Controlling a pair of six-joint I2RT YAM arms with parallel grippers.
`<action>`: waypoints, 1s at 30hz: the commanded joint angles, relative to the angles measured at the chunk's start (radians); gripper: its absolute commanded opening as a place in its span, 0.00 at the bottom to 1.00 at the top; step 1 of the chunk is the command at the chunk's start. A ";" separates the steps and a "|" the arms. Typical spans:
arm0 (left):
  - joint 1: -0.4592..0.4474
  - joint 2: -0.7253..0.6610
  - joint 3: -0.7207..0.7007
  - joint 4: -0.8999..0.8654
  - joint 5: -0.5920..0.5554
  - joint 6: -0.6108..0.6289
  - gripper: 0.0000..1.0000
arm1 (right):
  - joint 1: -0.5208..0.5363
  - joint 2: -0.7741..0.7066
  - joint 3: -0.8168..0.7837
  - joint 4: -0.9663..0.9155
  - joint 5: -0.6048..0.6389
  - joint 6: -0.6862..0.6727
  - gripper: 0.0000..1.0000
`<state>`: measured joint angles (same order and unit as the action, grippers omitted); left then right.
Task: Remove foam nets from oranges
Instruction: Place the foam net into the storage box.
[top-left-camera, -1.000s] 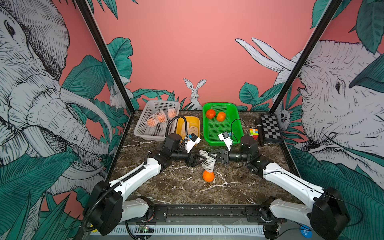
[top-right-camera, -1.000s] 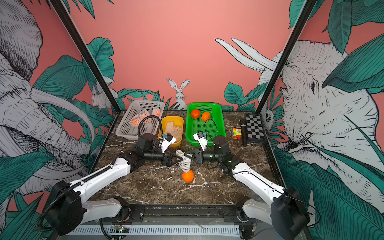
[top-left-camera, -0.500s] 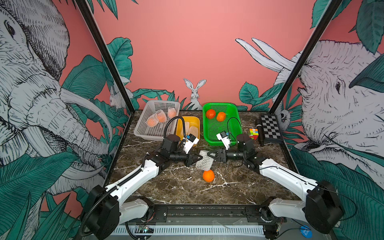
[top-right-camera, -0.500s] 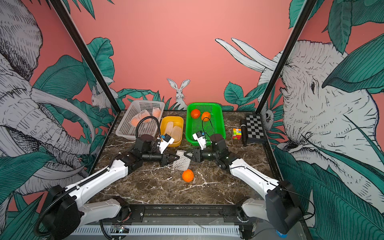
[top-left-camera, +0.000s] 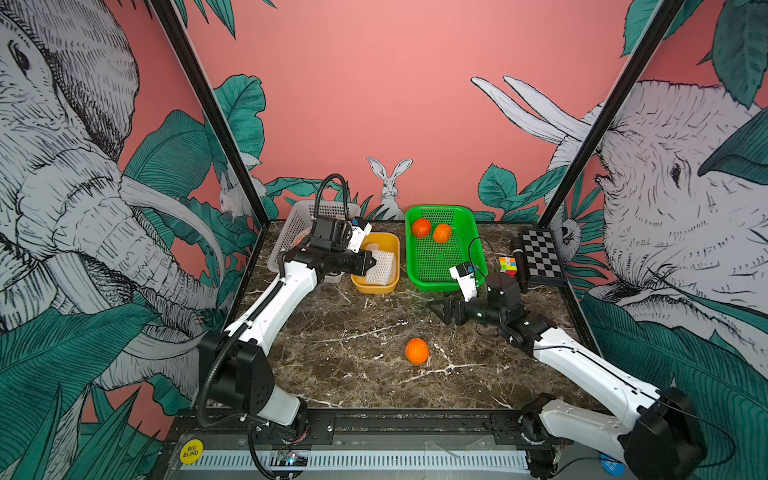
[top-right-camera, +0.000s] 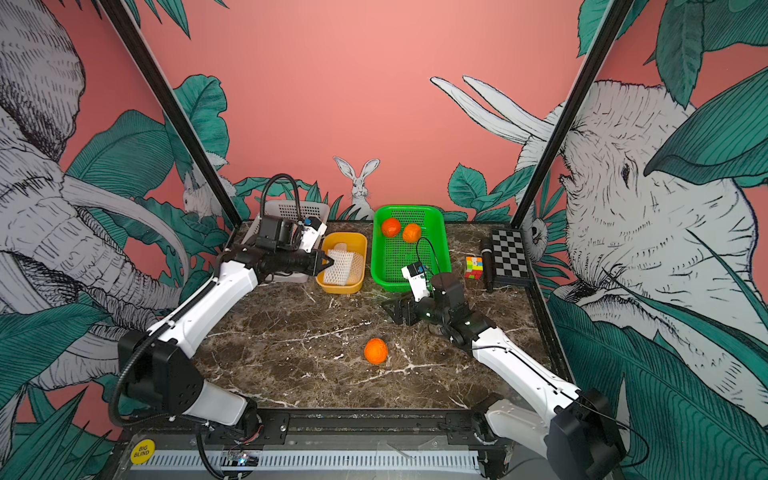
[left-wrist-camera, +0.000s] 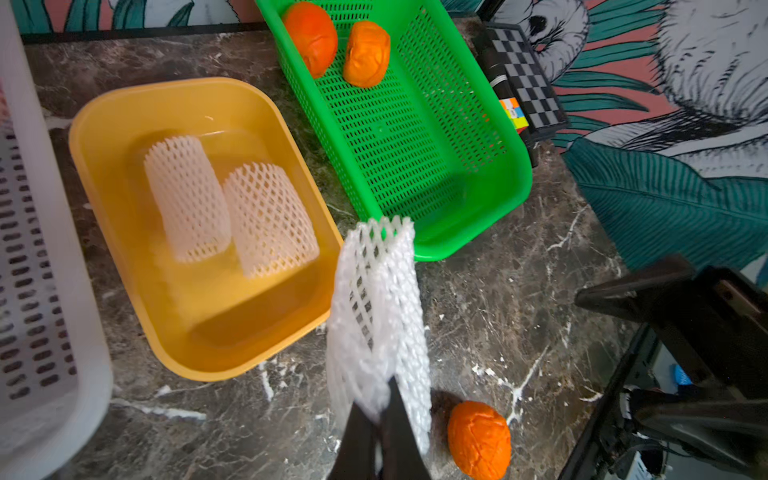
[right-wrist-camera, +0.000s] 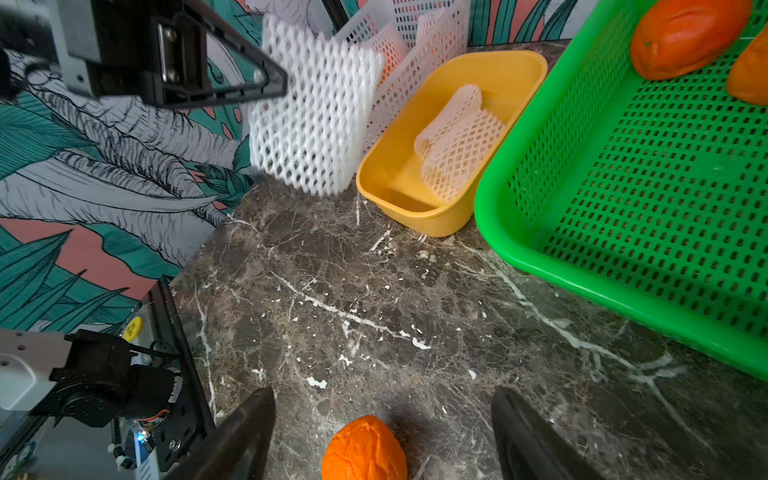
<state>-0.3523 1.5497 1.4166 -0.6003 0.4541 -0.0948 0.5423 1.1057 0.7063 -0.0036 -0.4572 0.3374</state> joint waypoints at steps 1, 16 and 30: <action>0.014 0.086 0.117 -0.166 -0.081 0.049 0.00 | -0.001 0.020 -0.003 0.092 0.015 -0.027 0.81; 0.011 0.365 0.345 -0.259 -0.208 -0.022 0.00 | -0.001 0.092 0.014 0.140 -0.006 -0.032 0.82; -0.009 0.532 0.432 -0.242 -0.395 0.043 0.01 | 0.000 0.121 0.030 0.148 -0.026 0.001 0.81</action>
<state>-0.3519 2.0769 1.8179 -0.8253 0.1188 -0.0860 0.5423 1.2278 0.7078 0.1070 -0.4721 0.3302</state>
